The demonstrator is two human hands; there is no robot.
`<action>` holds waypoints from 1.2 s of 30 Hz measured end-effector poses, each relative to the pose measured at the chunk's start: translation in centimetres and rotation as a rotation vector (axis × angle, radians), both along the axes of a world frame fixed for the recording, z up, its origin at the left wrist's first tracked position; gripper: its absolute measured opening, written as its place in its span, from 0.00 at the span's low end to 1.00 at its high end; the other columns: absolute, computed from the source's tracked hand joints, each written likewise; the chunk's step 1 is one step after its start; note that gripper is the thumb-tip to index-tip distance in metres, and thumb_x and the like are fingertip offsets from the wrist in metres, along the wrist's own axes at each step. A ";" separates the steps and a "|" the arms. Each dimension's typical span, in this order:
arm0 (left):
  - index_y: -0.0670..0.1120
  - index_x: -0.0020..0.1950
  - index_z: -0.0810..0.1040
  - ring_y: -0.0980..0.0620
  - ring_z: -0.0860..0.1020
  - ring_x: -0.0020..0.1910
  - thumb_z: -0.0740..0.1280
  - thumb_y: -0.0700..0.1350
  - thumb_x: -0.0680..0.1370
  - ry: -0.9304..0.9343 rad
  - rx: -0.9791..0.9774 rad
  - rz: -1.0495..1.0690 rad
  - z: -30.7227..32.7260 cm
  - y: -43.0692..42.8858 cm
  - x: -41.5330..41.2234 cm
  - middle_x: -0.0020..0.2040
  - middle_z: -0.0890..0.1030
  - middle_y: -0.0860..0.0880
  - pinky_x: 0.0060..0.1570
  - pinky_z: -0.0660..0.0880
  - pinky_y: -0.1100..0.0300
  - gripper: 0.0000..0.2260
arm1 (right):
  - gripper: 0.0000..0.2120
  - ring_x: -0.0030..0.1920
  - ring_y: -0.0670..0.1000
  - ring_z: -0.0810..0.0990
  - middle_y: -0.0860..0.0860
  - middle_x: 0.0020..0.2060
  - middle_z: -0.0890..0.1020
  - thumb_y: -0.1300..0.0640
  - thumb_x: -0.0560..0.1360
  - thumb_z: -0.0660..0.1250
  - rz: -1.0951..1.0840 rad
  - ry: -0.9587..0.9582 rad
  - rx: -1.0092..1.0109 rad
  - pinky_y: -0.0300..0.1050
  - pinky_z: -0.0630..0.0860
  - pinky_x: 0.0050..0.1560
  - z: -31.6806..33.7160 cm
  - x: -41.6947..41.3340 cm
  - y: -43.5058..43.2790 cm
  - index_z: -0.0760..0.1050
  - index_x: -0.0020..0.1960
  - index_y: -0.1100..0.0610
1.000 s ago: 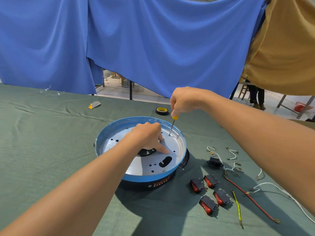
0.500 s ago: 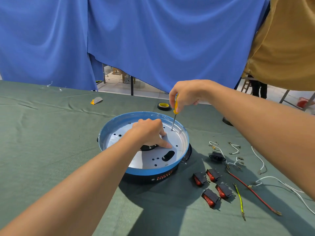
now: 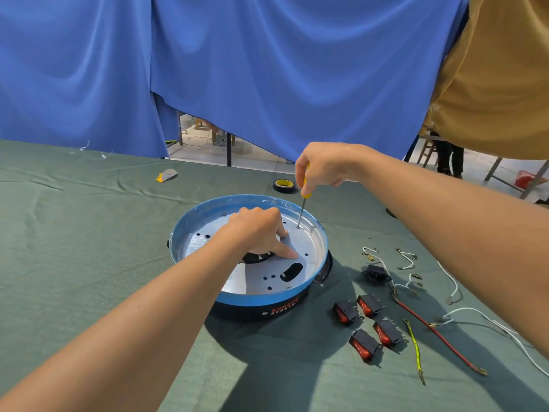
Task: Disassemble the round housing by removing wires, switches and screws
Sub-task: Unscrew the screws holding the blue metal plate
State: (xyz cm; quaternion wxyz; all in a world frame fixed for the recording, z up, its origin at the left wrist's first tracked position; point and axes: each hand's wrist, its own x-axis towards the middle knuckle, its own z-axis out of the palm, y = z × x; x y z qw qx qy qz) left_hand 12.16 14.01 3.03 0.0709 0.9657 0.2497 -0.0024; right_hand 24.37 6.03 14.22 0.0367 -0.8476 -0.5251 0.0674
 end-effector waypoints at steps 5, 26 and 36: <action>0.56 0.68 0.76 0.43 0.75 0.52 0.68 0.70 0.69 0.003 -0.001 0.013 0.0 0.0 -0.1 0.57 0.81 0.49 0.44 0.73 0.52 0.32 | 0.23 0.28 0.51 0.70 0.51 0.29 0.74 0.37 0.76 0.62 -0.061 -0.142 -0.028 0.39 0.65 0.29 -0.1 0.2 -0.1 0.73 0.37 0.57; 0.56 0.69 0.76 0.45 0.75 0.52 0.68 0.70 0.69 0.021 -0.003 0.011 0.1 -0.1 -0.1 0.57 0.82 0.50 0.44 0.73 0.53 0.33 | 0.14 0.23 0.50 0.65 0.50 0.21 0.71 0.52 0.74 0.70 -0.054 -0.078 -0.026 0.38 0.63 0.24 0.3 0.2 -0.2 0.76 0.34 0.59; 0.57 0.69 0.76 0.44 0.74 0.53 0.68 0.70 0.69 0.019 -0.006 0.015 0.2 -0.2 -0.4 0.57 0.81 0.49 0.43 0.71 0.53 0.32 | 0.30 0.20 0.47 0.67 0.45 0.14 0.70 0.35 0.77 0.58 -0.074 -0.145 0.012 0.35 0.62 0.22 -0.1 0.0 -0.1 0.73 0.29 0.57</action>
